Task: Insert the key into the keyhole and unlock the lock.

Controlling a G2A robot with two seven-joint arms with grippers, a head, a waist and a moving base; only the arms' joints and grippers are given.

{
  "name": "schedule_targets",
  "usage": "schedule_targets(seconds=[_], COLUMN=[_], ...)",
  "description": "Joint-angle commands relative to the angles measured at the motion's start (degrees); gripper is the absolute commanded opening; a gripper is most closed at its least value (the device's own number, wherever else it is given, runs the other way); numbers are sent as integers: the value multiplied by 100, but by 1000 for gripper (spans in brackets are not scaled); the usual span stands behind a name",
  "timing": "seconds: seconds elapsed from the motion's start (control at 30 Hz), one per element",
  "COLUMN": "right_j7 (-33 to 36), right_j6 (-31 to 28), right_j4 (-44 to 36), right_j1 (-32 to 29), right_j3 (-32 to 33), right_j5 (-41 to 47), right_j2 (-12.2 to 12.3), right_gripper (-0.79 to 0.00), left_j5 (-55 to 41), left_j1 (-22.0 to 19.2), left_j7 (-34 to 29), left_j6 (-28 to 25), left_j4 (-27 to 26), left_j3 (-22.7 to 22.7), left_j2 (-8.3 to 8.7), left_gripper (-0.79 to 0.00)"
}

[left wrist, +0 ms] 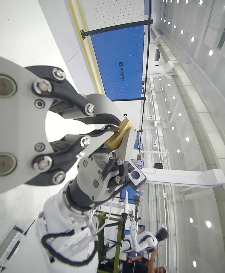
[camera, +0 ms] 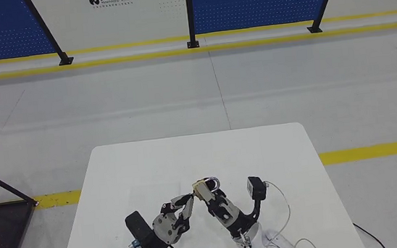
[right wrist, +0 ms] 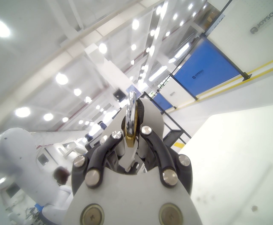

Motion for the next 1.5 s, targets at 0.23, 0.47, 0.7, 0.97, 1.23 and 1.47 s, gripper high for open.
schedule_targets(seconds=[0.23, 0.47, 0.7, 0.97, 1.23, 1.47], right_j7=[23, 15, 22, 22, -193, -42], right_j6=[-1, 19, 16, 21, 204, 478], right_j4=[-15, -21, -16, -20, -33, 195], right_j1=[-11, -25, -34, -42, -57, 78], right_j3=[-6, -6, -6, 4, 81, -14], right_j5=[-14, -26, -25, -27, -258, -260], right_j2=[4, 7, 10, 16, 13, -17], right_gripper=[-785, -785, -785, -785, -785, -785], left_j5=[25, 417, 772, 538, 54, -1239], left_j1=[-14, -25, -33, -29, 51, 503], left_j7=[-30, 22, 237, 277, 255, 90], left_j6=[29, 301, 686, 684, 400, -738], left_j4=[-9, -35, -5, -31, -62, -284], left_j3=[22, 23, 64, 105, 38, -368], left_j2=[26, 54, 70, 78, 105, 203], left_gripper=[-696, -785, -785, -169, 0, 0])
